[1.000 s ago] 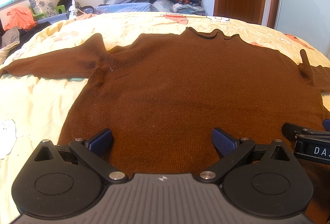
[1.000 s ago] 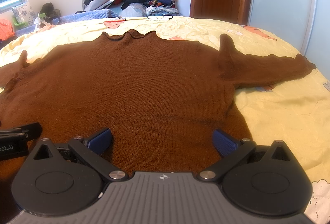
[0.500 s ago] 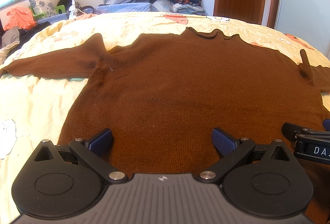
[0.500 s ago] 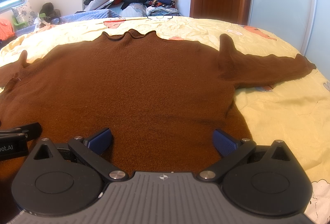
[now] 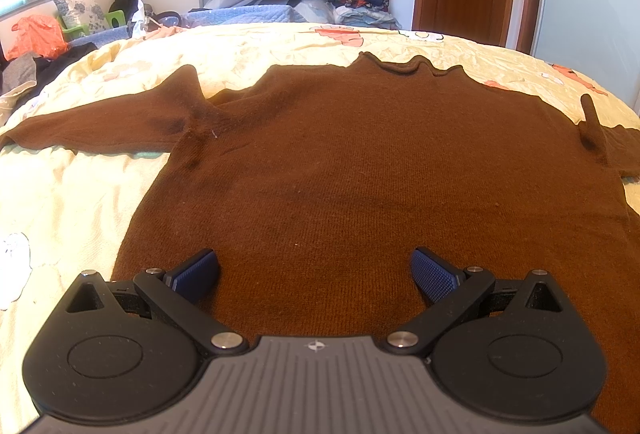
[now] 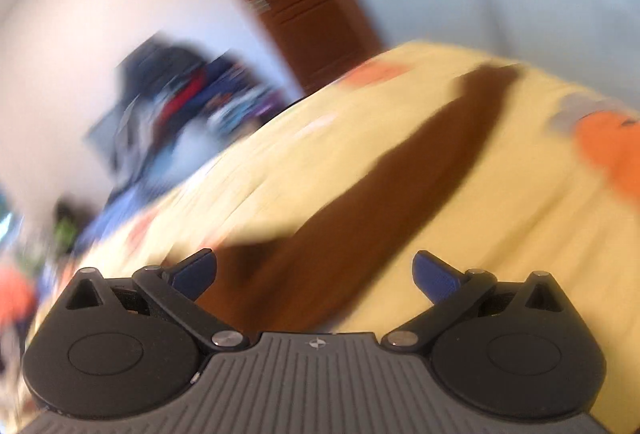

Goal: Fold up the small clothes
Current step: 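Grasp the sweater sleeve cuff with the right tool and lift it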

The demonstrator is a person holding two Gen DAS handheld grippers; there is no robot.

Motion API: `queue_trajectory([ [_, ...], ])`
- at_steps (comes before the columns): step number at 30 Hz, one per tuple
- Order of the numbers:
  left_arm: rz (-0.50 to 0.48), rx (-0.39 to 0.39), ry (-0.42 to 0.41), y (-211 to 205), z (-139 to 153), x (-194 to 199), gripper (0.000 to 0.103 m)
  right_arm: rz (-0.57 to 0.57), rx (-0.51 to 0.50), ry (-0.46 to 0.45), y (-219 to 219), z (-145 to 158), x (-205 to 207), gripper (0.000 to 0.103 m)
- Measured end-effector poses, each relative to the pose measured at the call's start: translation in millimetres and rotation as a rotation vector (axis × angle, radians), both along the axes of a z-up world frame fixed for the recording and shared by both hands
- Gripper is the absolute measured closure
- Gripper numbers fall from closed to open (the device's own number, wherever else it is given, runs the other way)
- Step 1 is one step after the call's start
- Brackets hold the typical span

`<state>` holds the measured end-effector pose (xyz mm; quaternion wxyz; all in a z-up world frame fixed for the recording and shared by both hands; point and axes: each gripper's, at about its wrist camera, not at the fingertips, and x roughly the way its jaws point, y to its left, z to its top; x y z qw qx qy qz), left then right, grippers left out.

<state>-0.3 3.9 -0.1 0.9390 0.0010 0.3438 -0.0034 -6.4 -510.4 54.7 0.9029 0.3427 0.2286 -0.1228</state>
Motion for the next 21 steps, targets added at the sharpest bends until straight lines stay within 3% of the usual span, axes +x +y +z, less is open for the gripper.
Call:
queue_trajectory([
  [3,0.000,0.001,0.000,-0.7,-0.1,0.7,0.000,-0.180,0.128,0.021,-88.3,-13.2,19.7,0.011],
  [5,0.000,0.001,0.000,-0.5,-0.1,0.8,0.000,-0.235,0.171,0.033,-124.3,-24.7,32.3,0.031],
  [7,-0.001,0.001,0.000,-0.6,0.0,0.6,0.000,-0.259,0.172,0.083,-150.1,-37.1,50.0,0.043],
  [9,0.000,0.001,0.000,-0.7,0.0,0.6,0.000,-0.279,0.161,0.086,-159.1,-47.9,62.4,0.055],
  [13,0.001,0.003,0.000,-1.5,0.1,1.3,0.000,-0.281,0.200,0.051,-175.7,-54.4,81.9,0.058],
  [16,0.001,0.002,0.000,-1.5,0.1,1.3,0.000,-0.294,0.235,0.033,-183.5,-59.6,90.7,0.068],
  [19,0.000,0.003,0.000,-1.5,0.1,1.3,0.000,-0.286,0.213,0.060,-187.8,-63.0,97.9,0.096],
  [21,0.000,0.002,0.000,-1.6,0.1,1.3,0.000,-0.280,0.206,0.058,-188.4,-63.6,97.5,0.097],
])
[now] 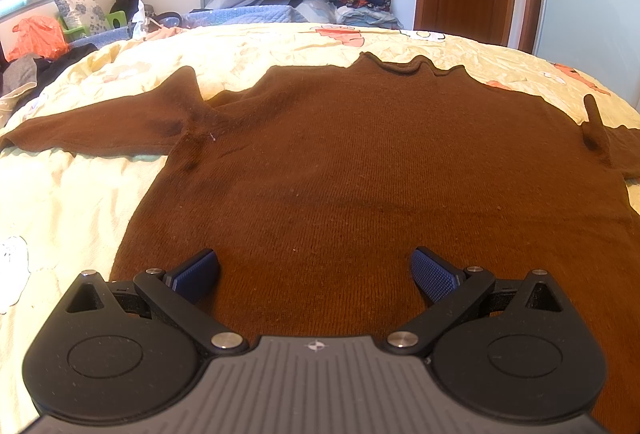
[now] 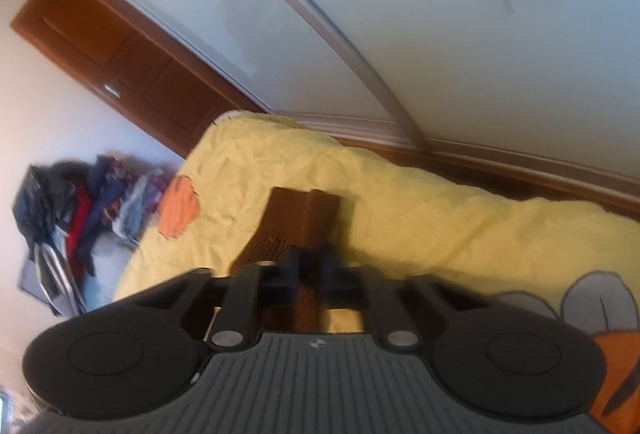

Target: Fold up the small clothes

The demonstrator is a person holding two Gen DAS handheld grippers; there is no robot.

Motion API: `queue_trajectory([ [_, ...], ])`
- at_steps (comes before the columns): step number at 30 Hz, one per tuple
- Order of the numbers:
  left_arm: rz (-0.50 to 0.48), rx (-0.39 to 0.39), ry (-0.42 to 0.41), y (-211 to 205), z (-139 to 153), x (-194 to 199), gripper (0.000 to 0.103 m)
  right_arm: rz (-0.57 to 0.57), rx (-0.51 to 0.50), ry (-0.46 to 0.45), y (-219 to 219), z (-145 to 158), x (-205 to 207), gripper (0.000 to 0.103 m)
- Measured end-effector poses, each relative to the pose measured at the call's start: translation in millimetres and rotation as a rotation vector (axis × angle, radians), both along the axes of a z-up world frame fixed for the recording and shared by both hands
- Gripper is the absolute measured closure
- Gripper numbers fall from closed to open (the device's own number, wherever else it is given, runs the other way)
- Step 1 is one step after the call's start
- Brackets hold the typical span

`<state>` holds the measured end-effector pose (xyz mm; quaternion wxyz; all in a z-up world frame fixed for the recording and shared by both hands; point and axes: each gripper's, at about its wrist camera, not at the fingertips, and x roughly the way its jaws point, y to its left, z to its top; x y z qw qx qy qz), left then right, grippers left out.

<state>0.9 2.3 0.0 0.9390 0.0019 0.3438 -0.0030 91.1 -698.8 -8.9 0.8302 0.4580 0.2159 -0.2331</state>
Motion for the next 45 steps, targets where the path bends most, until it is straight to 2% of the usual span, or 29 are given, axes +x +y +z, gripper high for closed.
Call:
queue_trajectory([
  [2,0.000,0.001,0.000,0.0,0.0,0.0,0.000,-0.013,-0.006,-0.018,2.4,7.2,-10.9,0.093],
  [4,0.000,-0.001,0.000,-0.1,0.0,0.1,0.000,-0.001,-0.039,-0.059,14.2,21.6,-25.5,0.093],
  [7,-0.002,-0.004,0.000,-0.6,0.0,1.3,0.000,0.058,-0.146,-0.103,44.1,55.0,-49.3,0.093],
  [10,-0.003,-0.010,0.000,-0.2,0.1,1.8,0.000,0.133,-0.238,-0.188,90.3,90.4,-76.2,0.092],
  [14,-0.003,-0.013,0.000,1.0,0.4,1.1,0.000,0.349,-0.220,-0.330,191.6,119.0,-83.2,0.092],
  [19,-0.007,-0.012,0.000,1.4,0.3,0.5,0.000,0.775,-0.079,-0.441,369.4,135.2,-45.5,0.092],
  [21,-0.013,-0.008,0.001,1.4,0.2,0.3,0.000,0.942,0.053,-0.409,428.6,135.9,-31.9,0.078],
  [22,-0.017,-0.007,0.001,1.6,0.2,0.1,0.000,0.991,0.098,-0.376,450.0,135.7,-30.1,0.055],
  [23,-0.021,-0.008,0.002,2.1,0.2,0.0,0.000,1.001,0.102,-0.376,462.5,135.8,-34.5,0.034],
  [25,-0.031,-0.010,0.005,3.3,0.6,-0.3,0.000,0.955,0.022,-0.418,468.5,133.2,-55.8,0.026],
  [26,-0.041,-0.011,0.009,4.0,0.9,0.1,0.000,0.935,-0.018,-0.407,464.6,126.6,-65.2,0.027],
  [29,-0.100,-0.041,0.054,12.8,8.8,3.1,0.000,0.873,-0.135,-0.273,441.1,87.8,-93.2,0.027],
  [30,-0.110,-0.080,0.066,18.7,13.4,6.1,0.000,0.854,-0.186,-0.220,433.1,71.8,-105.8,0.026],
  [31,-0.107,-0.156,0.071,28.4,20.1,11.8,0.000,0.841,-0.238,-0.170,422.7,58.8,-115.9,0.026],
  [33,-0.065,-0.323,0.075,48.2,29.5,28.3,0.000,0.809,-0.298,-0.108,406.1,35.7,-137.4,0.026],
  [34,-0.027,-0.431,0.079,61.1,32.4,42.2,0.000,0.799,-0.310,-0.108,403.5,25.8,-145.7,0.029],
  [35,0.015,-0.513,0.082,72.1,32.0,55.3,0.000,0.787,-0.317,-0.156,401.7,21.7,-156.7,0.030],
  [36,0.053,-0.562,0.078,79.4,29.5,65.3,0.000,0.783,-0.299,-0.154,405.5,20.9,-155.2,0.029],
  [37,0.111,-0.591,0.075,87.7,24.7,79.4,0.000,0.784,-0.298,-0.153,409.4,20.4,-153.5,0.026],
  [39,0.220,-0.581,0.099,95.6,15.1,98.6,0.001,0.805,-0.329,-0.155,419.8,19.5,-151.9,0.018],
  [40,0.244,-0.576,0.061,96.6,15.0,102.8,0.003,0.827,-0.343,-0.156,423.1,18.8,-151.1,0.010],
  [42,0.269,-0.550,0.059,93.1,14.5,110.1,0.023,0.856,-0.368,-0.149,431.6,16.6,-142.4,0.004],
  [43,0.270,-0.519,0.065,89.1,14.0,114.4,0.048,0.860,-0.372,-0.148,432.8,16.6,-141.9,0.003],
  [44,0.276,-0.468,0.066,83.8,14.2,117.5,0.082,0.861,-0.366,-0.153,432.1,16.8,-140.7,0.003],
  [45,0.276,-0.431,0.071,79.7,13.7,120.3,0.097,0.860,-0.352,-0.161,430.1,15.7,-140.7,0.003],
])
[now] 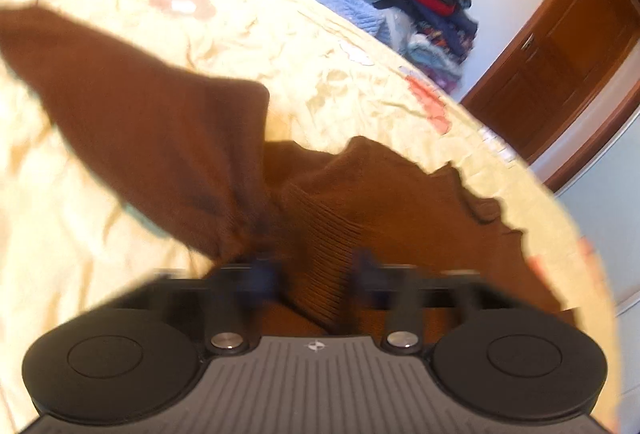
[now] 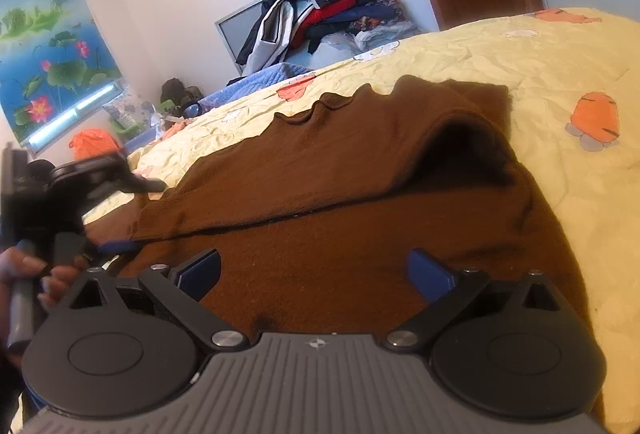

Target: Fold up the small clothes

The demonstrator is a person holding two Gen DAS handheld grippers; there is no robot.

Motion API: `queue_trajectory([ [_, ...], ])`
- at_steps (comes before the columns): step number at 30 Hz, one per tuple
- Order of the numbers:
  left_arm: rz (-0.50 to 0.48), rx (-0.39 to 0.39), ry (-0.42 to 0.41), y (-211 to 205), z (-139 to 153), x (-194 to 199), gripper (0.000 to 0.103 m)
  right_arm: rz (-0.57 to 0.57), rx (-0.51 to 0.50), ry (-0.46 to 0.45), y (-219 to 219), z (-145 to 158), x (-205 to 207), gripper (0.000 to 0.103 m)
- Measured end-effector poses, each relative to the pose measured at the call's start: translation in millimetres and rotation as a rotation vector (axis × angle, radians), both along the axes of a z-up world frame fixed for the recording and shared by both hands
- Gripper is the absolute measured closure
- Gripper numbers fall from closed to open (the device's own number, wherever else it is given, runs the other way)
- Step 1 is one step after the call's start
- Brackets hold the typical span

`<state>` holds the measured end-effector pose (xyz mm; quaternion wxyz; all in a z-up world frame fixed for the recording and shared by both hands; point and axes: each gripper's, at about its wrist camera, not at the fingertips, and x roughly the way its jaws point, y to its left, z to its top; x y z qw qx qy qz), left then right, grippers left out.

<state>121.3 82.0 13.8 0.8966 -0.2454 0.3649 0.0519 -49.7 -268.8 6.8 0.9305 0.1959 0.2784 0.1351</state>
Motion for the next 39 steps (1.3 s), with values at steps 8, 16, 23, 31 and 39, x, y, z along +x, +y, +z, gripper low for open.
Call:
queue_trajectory([
  [8,0.058,0.187,-0.185,26.8,50.4,-20.3,0.097,0.003,0.082,-0.005,-9.6,-3.2,0.6,0.001],
  [16,-0.065,0.302,0.017,26.7,23.3,-5.5,0.090,0.010,0.105,0.000,-11.7,-2.4,0.4,0.000],
  [23,-0.128,0.310,-0.239,-12.5,56.5,-35.9,0.001,-0.045,0.055,-0.043,-30.1,46.1,38.5,0.000],
  [31,-0.349,0.433,-0.045,-63.3,-12.8,22.9,0.000,-0.049,-0.463,0.096,-3.6,3.1,143.8,0.000],
  [39,-0.236,0.300,-0.189,19.1,19.8,-15.2,0.000,-0.057,-0.439,0.081,-14.1,-1.3,137.1,0.000],
])
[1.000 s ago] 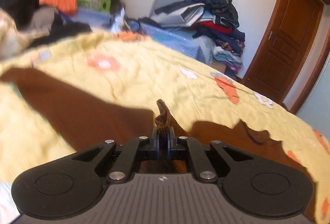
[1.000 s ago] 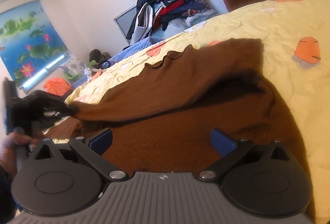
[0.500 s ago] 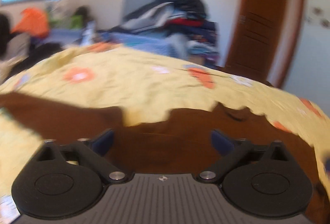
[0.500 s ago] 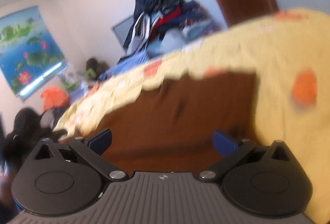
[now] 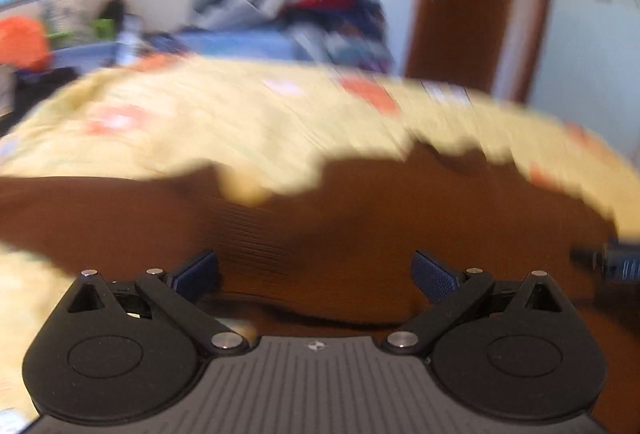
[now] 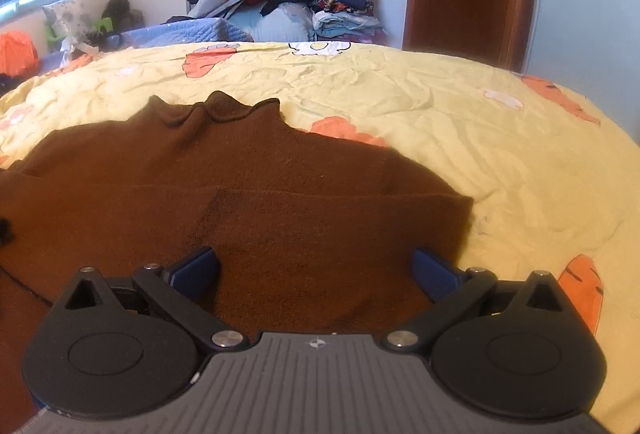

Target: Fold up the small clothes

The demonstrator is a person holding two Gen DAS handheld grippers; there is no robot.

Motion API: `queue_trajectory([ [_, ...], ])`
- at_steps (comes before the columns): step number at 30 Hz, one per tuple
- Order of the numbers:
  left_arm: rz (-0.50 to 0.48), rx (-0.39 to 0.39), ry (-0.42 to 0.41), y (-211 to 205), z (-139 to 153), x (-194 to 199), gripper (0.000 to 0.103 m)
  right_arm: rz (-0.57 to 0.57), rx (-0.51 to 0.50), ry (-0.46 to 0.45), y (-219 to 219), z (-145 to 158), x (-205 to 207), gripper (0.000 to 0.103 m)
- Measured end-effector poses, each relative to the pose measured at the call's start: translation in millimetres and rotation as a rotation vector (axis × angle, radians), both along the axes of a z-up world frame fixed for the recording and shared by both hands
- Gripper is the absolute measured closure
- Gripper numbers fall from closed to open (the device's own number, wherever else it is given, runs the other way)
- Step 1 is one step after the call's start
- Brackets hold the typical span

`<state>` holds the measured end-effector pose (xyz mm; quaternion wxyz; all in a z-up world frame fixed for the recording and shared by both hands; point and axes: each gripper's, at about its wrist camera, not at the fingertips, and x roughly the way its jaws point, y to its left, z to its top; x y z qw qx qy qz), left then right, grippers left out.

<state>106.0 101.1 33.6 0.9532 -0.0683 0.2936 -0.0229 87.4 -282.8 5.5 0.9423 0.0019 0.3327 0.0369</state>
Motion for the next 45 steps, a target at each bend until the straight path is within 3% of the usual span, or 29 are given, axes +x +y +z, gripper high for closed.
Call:
queue_trajectory([
  [2,0.121,-0.121,-0.033,50.5,6.1,-10.0,0.000,0.000,0.001,-0.006,-0.5,1.4,-1.7,0.000],
  [4,0.260,-0.272,-0.013,110.7,3.9,-9.6,0.000,-0.001,0.000,-0.010,-0.7,2.0,-2.0,0.000],
  [6,0.438,-0.438,0.013,174.9,-5.9,-8.9,0.000,-0.001,-0.002,-0.009,-0.3,3.0,-3.1,0.000],
  [9,0.669,-0.686,-0.041,256.4,-26.9,-18.6,0.000,-0.001,0.000,-0.010,-0.5,3.0,-3.1,0.000],
  [11,0.759,-0.807,-0.079,290.3,-40.0,-22.3,0.000,-0.003,0.001,-0.011,-0.8,3.3,-3.9,0.000],
  [13,0.762,-0.859,-0.110,310.7,-46.4,-19.3,0.000,-0.003,0.001,-0.011,-0.7,3.3,-3.3,0.000],
  [18,0.750,-0.768,-0.098,321.7,-38.5,2.1,0.006,-0.004,0.001,-0.012,-1.0,3.3,-2.9,0.000],
  [19,0.746,-0.757,-0.094,322.0,-37.6,4.8,0.011,-0.003,0.001,-0.012,-1.1,3.3,-2.9,0.000],
  [21,0.729,-0.742,-0.068,324.2,-40.8,11.6,0.031,-0.003,0.002,-0.011,-1.3,3.2,-2.6,0.000],
  [23,0.718,-0.747,-0.032,325.3,-45.6,15.3,0.070,-0.003,0.002,-0.011,-1.5,3.2,-2.2,0.000],
  [25,0.732,-0.733,-0.007,325.7,-49.7,15.7,0.093,-0.003,0.002,-0.011,-1.7,3.2,-2.1,0.000],
  [28,0.764,-0.649,-0.010,319.7,-40.2,13.5,0.097,-0.003,0.002,-0.011,-1.8,3.2,-2.1,0.000],
  [30,0.745,-0.566,-0.039,304.3,-19.0,10.7,0.097,-0.002,0.005,-0.012,-2.2,3.1,-2.0,0.000],
  [32,0.657,-0.460,-0.082,272.5,11.4,11.7,0.098,-0.003,0.008,-0.013,-2.2,3.6,-2.3,0.000],
  [36,0.293,-0.265,-0.194,147.9,66.9,9.1,0.098,-0.004,0.011,-0.014,-2.2,3.8,-2.5,0.000],
  [39,-0.048,-0.264,-0.136,41.6,67.5,8.5,0.094,-0.008,0.021,-0.017,-2.6,4.8,-4.3,0.000],
  [40,-0.165,-0.278,-0.070,10.0,58.8,10.7,0.081,-0.008,0.026,-0.019,-3.2,4.9,-4.4,0.000],
  [41,-0.260,-0.275,0.017,-20.8,45.9,12.4,0.059,-0.010,0.032,-0.020,-3.3,5.2,-5.3,0.000],
  [43,-0.306,-0.215,0.120,-65.0,21.7,2.2,0.034,-0.012,0.042,-0.023,-4.3,5.5,-5.7,0.000],
  [45,-0.286,-0.157,0.078,-84.2,3.2,-24.4,0.032,-0.014,0.048,-0.024,-5.0,5.2,-6.4,0.000],
])
